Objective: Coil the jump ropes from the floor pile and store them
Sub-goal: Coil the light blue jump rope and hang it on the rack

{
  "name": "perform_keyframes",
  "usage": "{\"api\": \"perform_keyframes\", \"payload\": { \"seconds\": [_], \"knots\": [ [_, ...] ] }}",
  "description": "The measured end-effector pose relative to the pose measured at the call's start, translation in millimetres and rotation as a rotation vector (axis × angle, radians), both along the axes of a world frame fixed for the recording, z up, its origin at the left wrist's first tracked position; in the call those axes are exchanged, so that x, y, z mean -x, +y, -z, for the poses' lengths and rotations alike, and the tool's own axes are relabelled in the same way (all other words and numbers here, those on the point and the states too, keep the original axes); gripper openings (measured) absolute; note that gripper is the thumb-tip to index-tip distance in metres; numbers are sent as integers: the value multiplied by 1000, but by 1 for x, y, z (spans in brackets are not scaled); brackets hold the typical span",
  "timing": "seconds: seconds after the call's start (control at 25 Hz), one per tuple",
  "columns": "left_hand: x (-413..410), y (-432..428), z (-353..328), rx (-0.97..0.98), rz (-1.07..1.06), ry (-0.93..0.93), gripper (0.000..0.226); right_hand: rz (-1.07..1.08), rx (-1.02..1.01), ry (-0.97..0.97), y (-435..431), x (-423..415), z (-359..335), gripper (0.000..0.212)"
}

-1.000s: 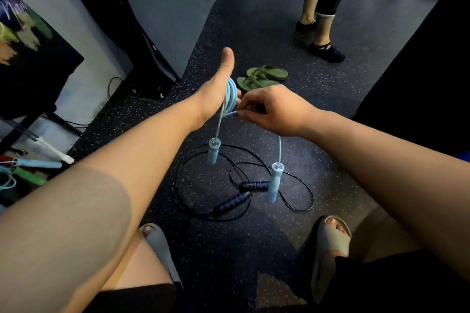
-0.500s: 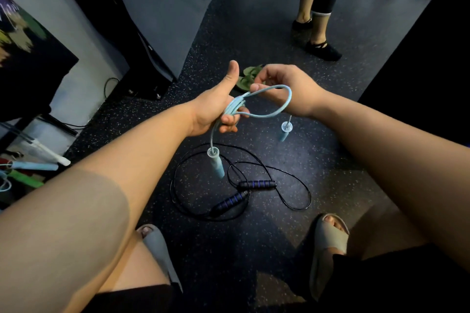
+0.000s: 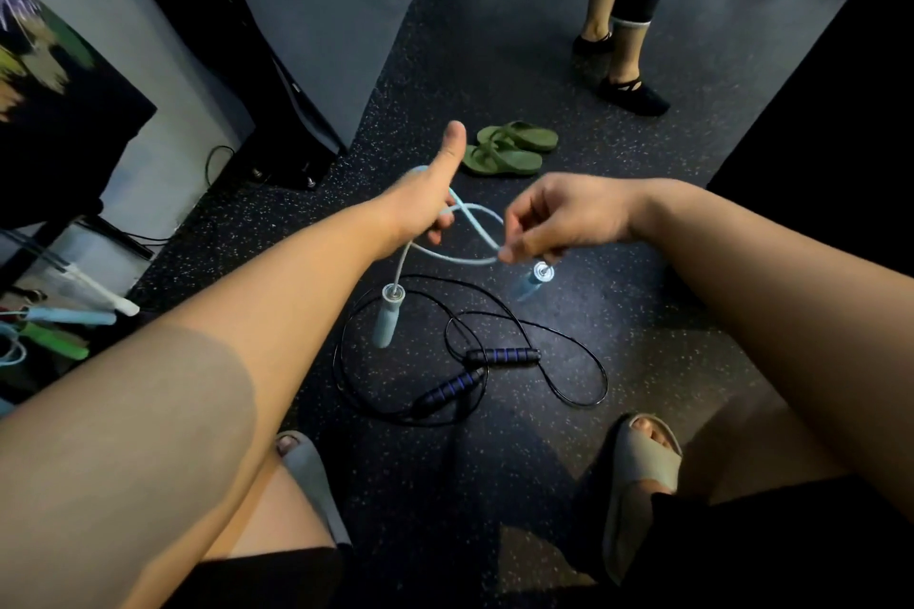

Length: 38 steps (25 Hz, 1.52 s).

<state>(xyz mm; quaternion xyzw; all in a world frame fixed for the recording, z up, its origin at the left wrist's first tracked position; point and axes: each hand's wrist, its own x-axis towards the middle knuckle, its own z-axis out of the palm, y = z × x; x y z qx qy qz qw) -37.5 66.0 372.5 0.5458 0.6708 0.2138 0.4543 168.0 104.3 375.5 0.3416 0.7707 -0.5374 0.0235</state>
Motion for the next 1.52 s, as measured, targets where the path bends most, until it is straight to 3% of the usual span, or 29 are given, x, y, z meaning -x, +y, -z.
{"api": "perform_keyframes", "payload": {
  "seconds": [0.12, 0.2, 0.28, 0.44, 0.52, 0.6, 0.76, 0.92, 1.08, 1.32, 1.4, 1.52],
  "knots": [
    [3, 2, -5, -52, -21, -65, 87, -15, -1, -156, -4, 1, 9, 35],
    [3, 1, -5, -67, 20, -80, 74, 107, -46, -112, -3, 3, 10, 55],
    [3, -1, -4, -60, 55, -126, 69, 255, -139, -30, 0, 6, 8, 62],
    [0, -3, 0, -4, 243, -70, 92, 588, -209, 288, 5, 14, 8, 25],
    [-1, -3, -1, 9, 262, -116, 91, 638, -321, 288, 9, 13, 8, 22],
    [-2, -3, -3, 17, 231, -219, 85, 602, -452, 203, 14, 10, 15, 25],
    [-3, -1, -6, 8, 210, -325, 86, 370, -542, 230, 9, 11, 18, 40],
    [-2, -2, -18, 99, 246, -470, 80, 244, -818, 122, 9, 11, 21, 21],
    [8, -4, -31, 209, 230, -698, 87, 289, -678, 128, 1, 14, 14, 13],
    [8, -2, -36, 85, 18, -1225, 96, 268, -459, 28, -7, 20, 30, 16],
    [9, 1, -36, 26, -82, -1284, 98, 166, -416, -38, -15, 24, 34, 13],
    [9, 3, -34, -105, -272, -1163, 97, 63, -441, -74, -23, 31, 27, 14]
  ]
}}
